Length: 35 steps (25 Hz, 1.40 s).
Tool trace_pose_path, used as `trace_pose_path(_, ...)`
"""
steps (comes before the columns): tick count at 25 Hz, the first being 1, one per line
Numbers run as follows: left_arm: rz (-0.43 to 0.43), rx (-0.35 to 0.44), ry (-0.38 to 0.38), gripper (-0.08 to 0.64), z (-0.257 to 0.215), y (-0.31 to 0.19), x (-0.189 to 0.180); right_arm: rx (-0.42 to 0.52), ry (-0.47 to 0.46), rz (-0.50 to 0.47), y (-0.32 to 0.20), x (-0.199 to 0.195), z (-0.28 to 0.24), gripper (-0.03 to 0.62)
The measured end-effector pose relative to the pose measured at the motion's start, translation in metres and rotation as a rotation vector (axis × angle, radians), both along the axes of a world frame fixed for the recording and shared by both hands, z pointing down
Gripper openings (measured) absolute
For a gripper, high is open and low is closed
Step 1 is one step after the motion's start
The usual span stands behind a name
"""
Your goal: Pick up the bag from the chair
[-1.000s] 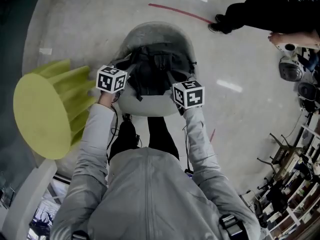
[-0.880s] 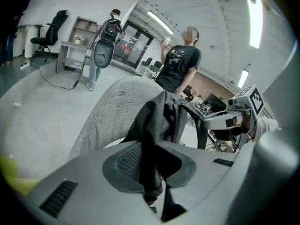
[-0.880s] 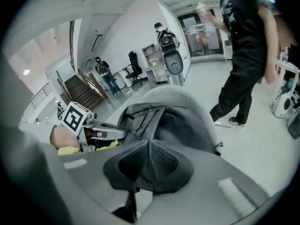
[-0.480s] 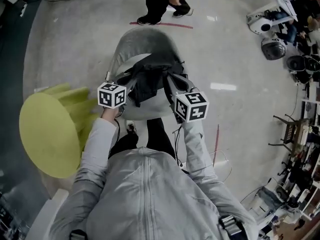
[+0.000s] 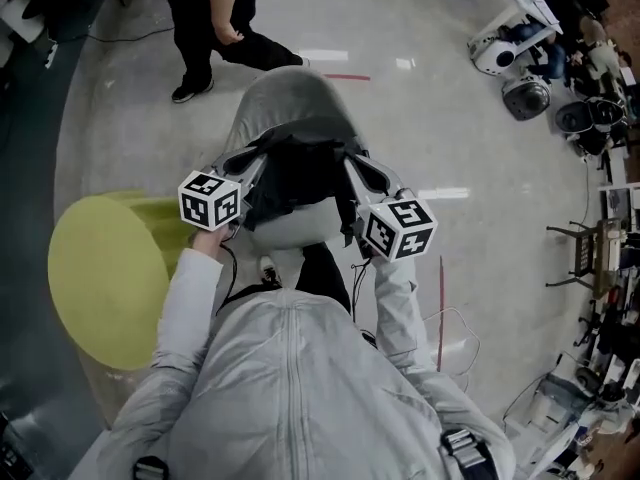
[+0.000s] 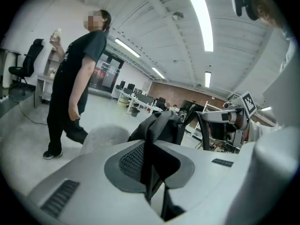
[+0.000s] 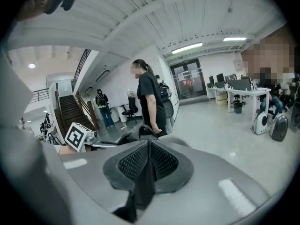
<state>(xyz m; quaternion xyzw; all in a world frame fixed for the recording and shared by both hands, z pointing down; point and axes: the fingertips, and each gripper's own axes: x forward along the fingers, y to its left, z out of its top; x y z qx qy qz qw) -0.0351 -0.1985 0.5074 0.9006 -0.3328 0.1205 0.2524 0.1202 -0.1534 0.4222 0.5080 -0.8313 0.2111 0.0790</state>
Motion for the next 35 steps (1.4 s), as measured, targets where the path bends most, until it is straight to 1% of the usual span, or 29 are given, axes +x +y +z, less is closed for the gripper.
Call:
trace_pose_path(5, -0.009, 0.117, 0.003, 0.038, -0.050, 0.018, -0.012, 0.132, 0.077, -0.021, 0.020, -0.018, -0.055, 0.035)
trace_pose_path(10, -0.003, 0.238, 0.010, 0.037, -0.106, 0.039, -0.011, 0.231, 0.110, -0.013, 0.051, -0.021, -0.106, 0.035)
trace_pose_path(13, -0.011, 0.299, 0.002, 0.035, -0.129, 0.048, -0.012, 0.263, 0.129, -0.007, 0.065, -0.022, -0.124, 0.035)
trace_pose_path(16, 0.002, 0.346, -0.017, 0.035, -0.144, 0.056, -0.010, 0.279, 0.141, -0.001, 0.077, -0.020, -0.133, 0.037)
trace_pose_path(18, 0.010, 0.355, -0.016, 0.035, -0.148, 0.061, -0.009, 0.283, 0.146, 0.002, 0.085, -0.019, -0.134, 0.037)
trace_pose_path(22, -0.002, 0.346, 0.022, 0.034, -0.157, 0.069, -0.015, 0.297, 0.157, -0.006, 0.098, -0.026, -0.141, 0.037)
trace_pose_path(24, -0.003, 0.355, 0.024, 0.034, -0.163, 0.072, -0.017, 0.307, 0.171, -0.010, 0.102, -0.029, -0.147, 0.035)
trace_pose_path(29, 0.018, 0.394, -0.017, 0.031, -0.174, 0.080, -0.015, 0.308, 0.226, 0.003, 0.108, -0.028, -0.156, 0.035)
trace_pose_path(32, 0.024, 0.405, -0.034, 0.031, -0.176, 0.080, -0.016, 0.307, 0.229, 0.009, 0.107, -0.029, -0.157, 0.034)
trace_pose_path(35, 0.029, 0.404, -0.036, 0.029, -0.174, 0.081, -0.016, 0.302, 0.219, 0.013, 0.108, -0.030, -0.157, 0.034)
